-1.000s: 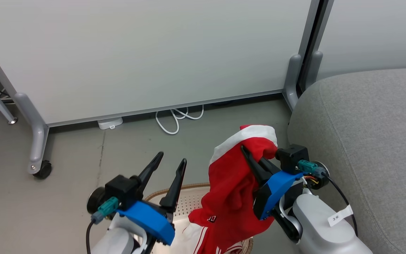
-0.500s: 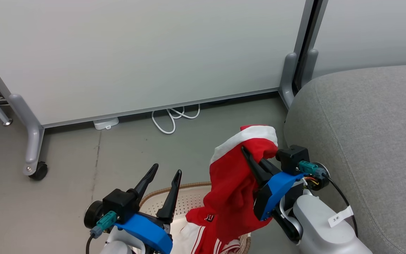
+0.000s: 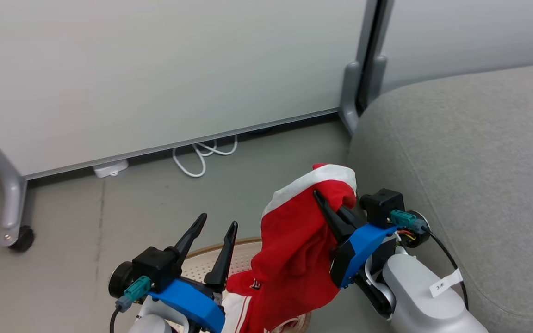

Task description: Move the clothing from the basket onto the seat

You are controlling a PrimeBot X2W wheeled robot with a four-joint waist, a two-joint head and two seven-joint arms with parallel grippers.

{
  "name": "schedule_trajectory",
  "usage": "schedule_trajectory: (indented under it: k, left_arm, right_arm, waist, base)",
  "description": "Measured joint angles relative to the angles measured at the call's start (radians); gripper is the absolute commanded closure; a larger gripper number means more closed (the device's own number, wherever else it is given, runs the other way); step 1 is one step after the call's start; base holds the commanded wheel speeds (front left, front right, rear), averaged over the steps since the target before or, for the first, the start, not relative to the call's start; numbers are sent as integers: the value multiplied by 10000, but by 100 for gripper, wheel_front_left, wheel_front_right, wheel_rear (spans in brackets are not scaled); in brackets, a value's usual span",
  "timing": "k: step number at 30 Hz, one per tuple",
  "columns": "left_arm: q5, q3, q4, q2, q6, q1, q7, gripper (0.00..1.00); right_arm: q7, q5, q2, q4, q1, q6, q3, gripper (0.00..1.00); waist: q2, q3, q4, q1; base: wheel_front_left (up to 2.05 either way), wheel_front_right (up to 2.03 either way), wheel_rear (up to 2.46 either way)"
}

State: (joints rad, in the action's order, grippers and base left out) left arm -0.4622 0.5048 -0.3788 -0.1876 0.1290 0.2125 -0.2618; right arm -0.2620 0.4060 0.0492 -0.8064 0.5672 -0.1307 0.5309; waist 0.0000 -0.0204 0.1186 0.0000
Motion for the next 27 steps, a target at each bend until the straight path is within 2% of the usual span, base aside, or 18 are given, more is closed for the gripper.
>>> schedule_trajectory:
  k: [20, 27]
  left_arm:
    - [75, 46, 290, -42, 0, 279, 0, 0]
    - [33, 362, 265, -159, 0, 521, 0, 0]
  right_arm:
    - [-2, -518, 6, 217, 106, 0, -681, 100]
    - [-2, -577, 13, 357, 45, 2, -1058, 100]
  waist:
    - [0, -512, 3382, 0]
    - [0, -828, 4185, 0]
  base:
    - [0, 0, 0]
    - [0, 0, 0]
